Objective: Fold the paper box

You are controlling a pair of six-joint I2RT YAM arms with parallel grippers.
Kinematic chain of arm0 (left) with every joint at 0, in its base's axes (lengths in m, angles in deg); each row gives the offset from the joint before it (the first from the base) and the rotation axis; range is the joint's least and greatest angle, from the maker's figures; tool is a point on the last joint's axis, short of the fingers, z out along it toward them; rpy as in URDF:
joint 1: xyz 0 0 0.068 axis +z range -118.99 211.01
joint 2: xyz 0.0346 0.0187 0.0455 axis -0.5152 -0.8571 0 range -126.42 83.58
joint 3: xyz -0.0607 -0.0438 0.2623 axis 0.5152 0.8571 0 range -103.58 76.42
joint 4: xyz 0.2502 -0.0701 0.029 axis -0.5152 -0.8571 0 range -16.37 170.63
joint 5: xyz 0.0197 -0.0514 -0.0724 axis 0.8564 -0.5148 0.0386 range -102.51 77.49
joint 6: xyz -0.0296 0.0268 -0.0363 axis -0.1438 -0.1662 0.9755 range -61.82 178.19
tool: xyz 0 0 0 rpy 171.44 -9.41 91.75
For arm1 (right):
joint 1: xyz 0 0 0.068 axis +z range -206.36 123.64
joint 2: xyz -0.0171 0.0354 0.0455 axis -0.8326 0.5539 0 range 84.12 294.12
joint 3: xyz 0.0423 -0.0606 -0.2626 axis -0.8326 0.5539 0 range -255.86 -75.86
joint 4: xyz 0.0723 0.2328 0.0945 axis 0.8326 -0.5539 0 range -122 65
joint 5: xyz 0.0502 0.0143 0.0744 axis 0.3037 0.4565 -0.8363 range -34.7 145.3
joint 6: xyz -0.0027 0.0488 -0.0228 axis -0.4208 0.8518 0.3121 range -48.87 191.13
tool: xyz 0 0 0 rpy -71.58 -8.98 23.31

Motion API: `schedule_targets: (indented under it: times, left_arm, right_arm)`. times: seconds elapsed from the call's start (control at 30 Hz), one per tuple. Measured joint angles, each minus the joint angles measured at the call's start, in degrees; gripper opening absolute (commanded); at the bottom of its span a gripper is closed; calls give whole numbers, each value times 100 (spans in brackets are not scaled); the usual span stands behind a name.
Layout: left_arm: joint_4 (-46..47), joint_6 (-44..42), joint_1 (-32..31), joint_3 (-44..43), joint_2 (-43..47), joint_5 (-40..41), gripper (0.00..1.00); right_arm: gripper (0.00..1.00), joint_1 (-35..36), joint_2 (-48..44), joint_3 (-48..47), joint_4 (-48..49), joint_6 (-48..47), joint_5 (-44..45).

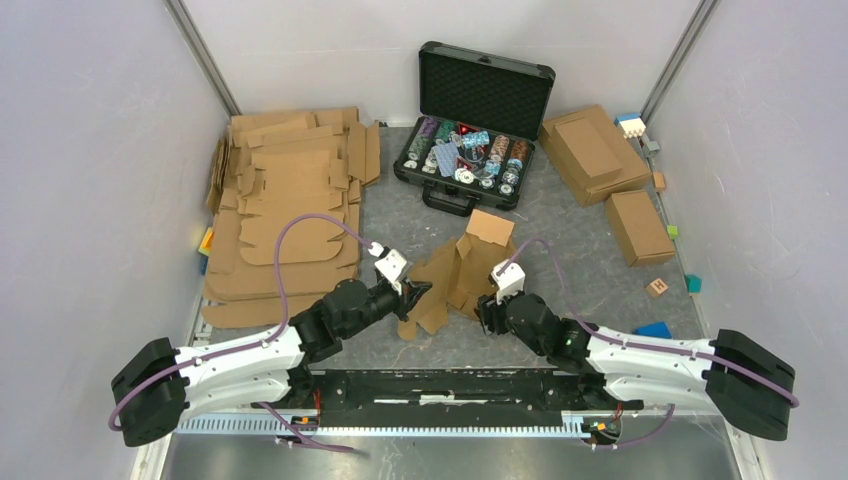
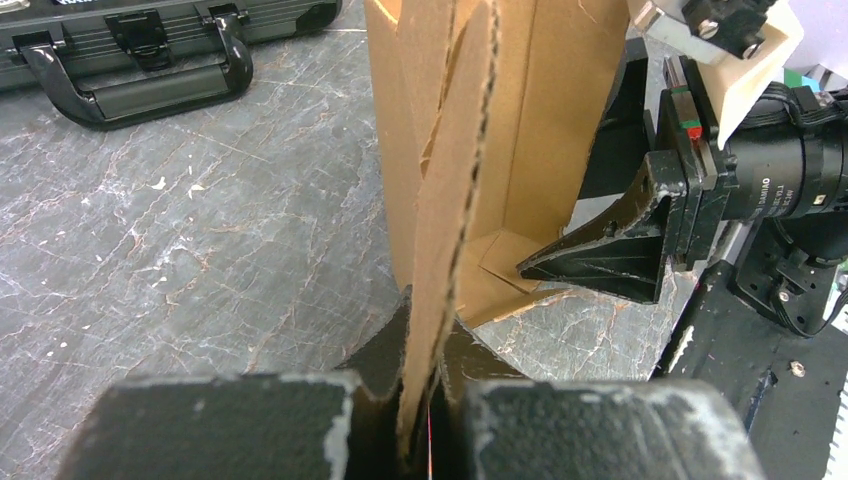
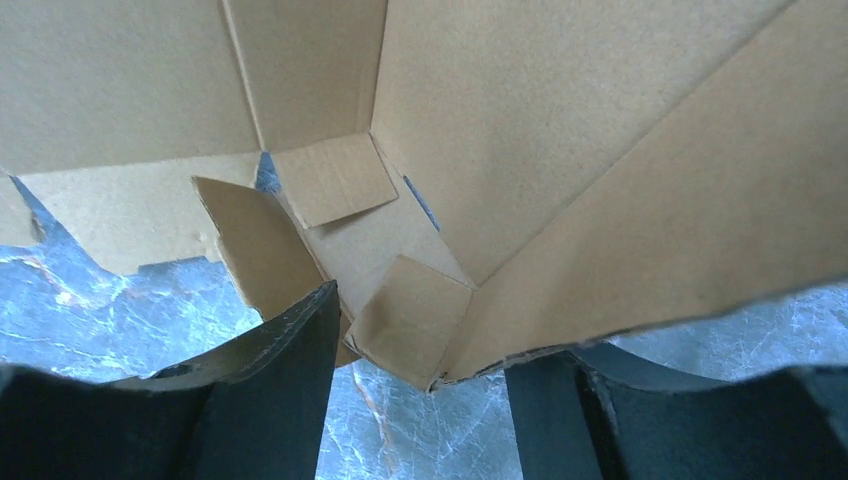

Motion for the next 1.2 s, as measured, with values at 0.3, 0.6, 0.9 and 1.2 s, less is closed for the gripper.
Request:
schedule_targets:
  times: [0.3,0.6,0.9,1.2]
  left_arm:
    - [48,20,-4,11,24,50,4]
    - [50,22,-9,20,24,55,4]
    - [50,20,-33,22,26,66,4]
    - [52,20,-35,22,50,125,4]
  right_arm:
    - [47,0,-264,50,90,402,11]
    - [50,0,125,48,380,667,118]
    - [59,0,413,9,682,1102,153]
    - [83,0,214,11,723,1250,-46]
